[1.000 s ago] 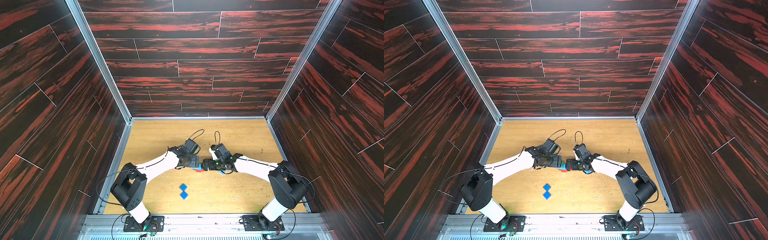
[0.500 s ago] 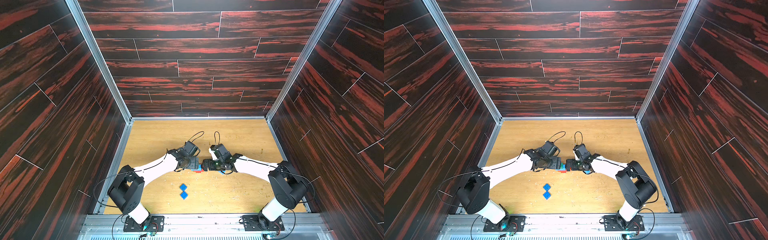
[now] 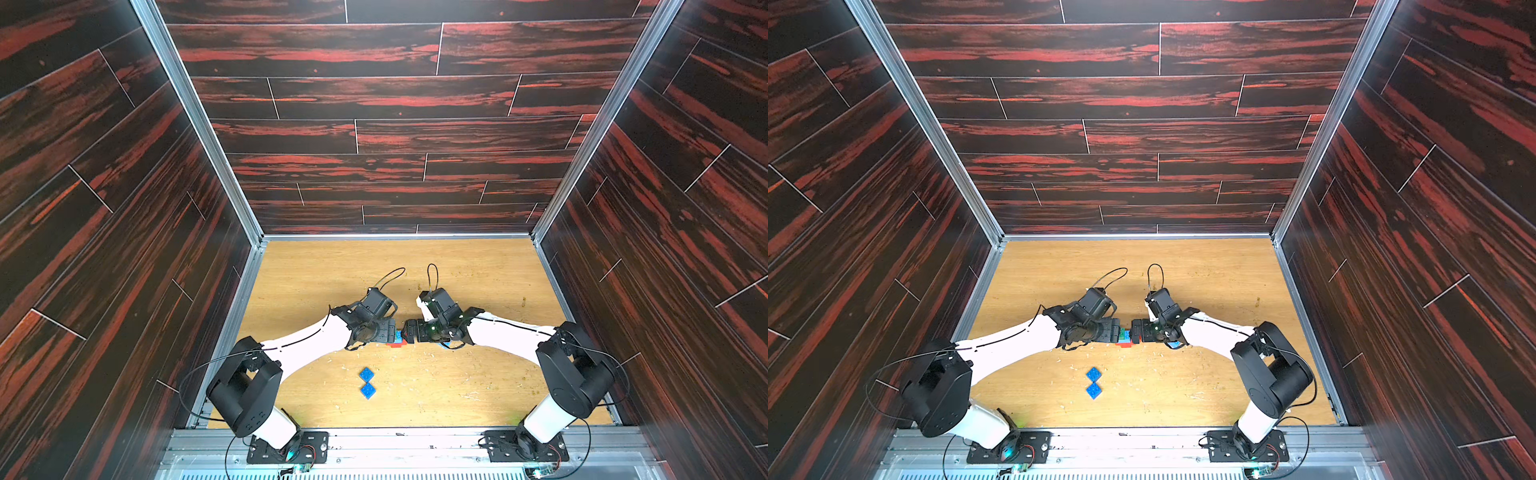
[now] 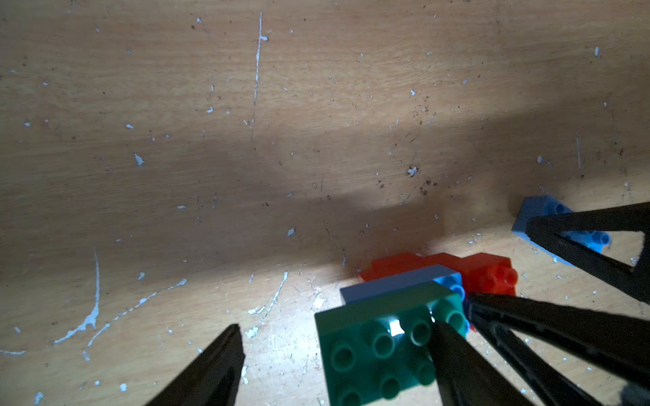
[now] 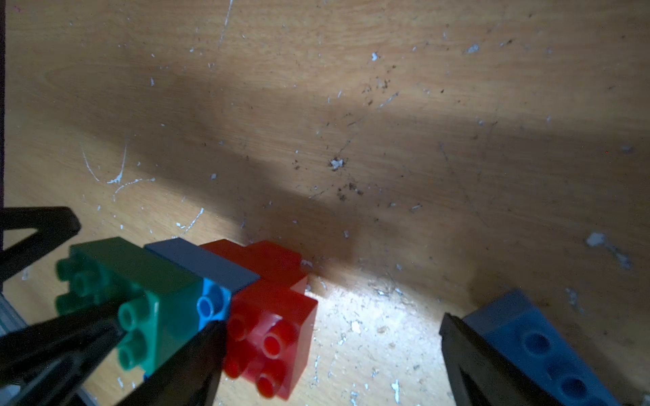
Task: Assemble a heart with lego
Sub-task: Assemble the lego brick with the lego brick.
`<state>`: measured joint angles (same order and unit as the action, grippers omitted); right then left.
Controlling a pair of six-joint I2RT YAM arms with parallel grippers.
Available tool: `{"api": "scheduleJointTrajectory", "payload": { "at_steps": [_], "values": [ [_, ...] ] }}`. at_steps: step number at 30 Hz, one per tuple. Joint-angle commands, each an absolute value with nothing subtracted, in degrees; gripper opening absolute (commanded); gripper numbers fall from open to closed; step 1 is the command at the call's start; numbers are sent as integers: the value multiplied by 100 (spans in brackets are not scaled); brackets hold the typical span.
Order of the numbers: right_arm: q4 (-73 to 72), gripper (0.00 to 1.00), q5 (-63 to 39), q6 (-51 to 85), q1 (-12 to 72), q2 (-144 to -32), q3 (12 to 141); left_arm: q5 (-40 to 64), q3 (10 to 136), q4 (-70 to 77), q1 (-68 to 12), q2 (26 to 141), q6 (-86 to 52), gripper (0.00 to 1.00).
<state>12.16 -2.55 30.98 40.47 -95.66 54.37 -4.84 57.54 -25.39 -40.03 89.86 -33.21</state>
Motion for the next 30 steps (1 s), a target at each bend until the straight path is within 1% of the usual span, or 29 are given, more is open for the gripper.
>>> {"api": "scheduleJointTrajectory", "payload": {
  "at_steps": [1,6,11,21,27,30],
  "values": [
    [1582,98,1,3074,4014,-9773,5483,-338,5294,-3511,-4016,9555,-3185,86],
    [1583,98,-35,3096,4017,-9761,5591,-860,5544,-4157,-4062,9971,-3042,86],
    [1530,98,-128,3138,4014,-9703,5636,-768,5378,-3824,-4044,9626,-3024,86],
    [1380,98,-382,3147,4015,-9367,5958,-668,5571,-3762,-4049,9807,-2953,86],
    [1738,98,-125,3134,3991,-9327,6067,-804,5698,-3906,-4056,9859,-2900,86],
    [1838,98,65,3145,3981,-9291,5857,-821,5686,-3920,-4052,9836,-2903,86]
  ]
}}
